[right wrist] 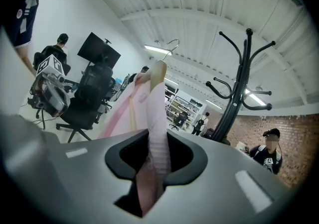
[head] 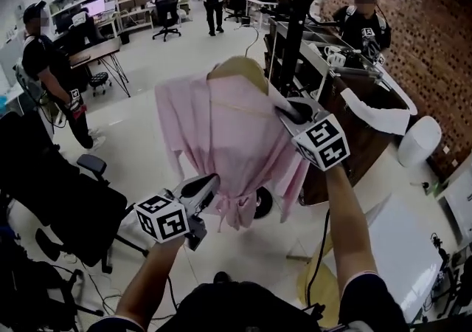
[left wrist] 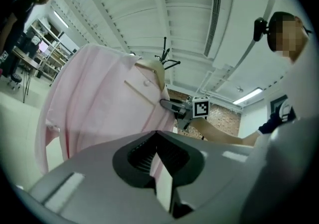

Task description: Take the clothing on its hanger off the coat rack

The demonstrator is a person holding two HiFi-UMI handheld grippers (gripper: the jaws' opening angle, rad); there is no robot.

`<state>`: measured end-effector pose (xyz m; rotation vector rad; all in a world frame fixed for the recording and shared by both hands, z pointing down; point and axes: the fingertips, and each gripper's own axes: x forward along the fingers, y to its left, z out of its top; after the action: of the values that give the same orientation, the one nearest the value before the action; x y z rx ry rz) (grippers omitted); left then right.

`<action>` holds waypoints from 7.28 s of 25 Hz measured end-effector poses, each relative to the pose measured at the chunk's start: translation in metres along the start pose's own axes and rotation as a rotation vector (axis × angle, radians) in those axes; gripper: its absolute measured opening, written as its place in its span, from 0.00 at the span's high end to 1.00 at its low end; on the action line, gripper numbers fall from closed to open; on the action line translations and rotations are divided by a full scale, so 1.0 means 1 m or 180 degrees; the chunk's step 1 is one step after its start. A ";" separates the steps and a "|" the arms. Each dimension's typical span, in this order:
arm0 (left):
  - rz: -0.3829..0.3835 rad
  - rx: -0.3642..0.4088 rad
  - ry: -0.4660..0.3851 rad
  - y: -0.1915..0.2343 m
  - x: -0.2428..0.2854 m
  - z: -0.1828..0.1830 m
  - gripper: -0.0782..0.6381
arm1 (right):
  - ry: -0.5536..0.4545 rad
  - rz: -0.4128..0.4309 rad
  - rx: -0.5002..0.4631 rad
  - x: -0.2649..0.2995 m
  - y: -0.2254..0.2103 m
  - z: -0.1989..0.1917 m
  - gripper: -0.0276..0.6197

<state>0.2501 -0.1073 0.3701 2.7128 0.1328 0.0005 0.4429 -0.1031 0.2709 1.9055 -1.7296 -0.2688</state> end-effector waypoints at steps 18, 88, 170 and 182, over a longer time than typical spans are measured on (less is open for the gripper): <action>0.1445 -0.0013 -0.0600 0.009 -0.164 -0.008 0.88 | -0.0762 0.1084 -0.0312 0.081 0.155 0.105 0.83; 0.3240 -0.1082 -0.1332 0.323 -0.588 -0.019 0.88 | -0.0364 0.2988 -0.0453 0.484 0.742 0.257 0.84; 0.3009 -0.0386 -0.1224 0.299 -0.537 0.053 0.88 | -0.1234 0.3512 0.1226 0.322 0.639 0.333 0.96; 0.2976 -0.0334 -0.1265 0.281 -0.534 0.059 0.88 | -0.1294 0.3504 0.1207 0.301 0.630 0.339 0.96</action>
<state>-0.2544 -0.4364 0.4432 2.3579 -1.1899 -0.2424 -0.2180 -0.4966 0.3775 0.8518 -2.9669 0.1202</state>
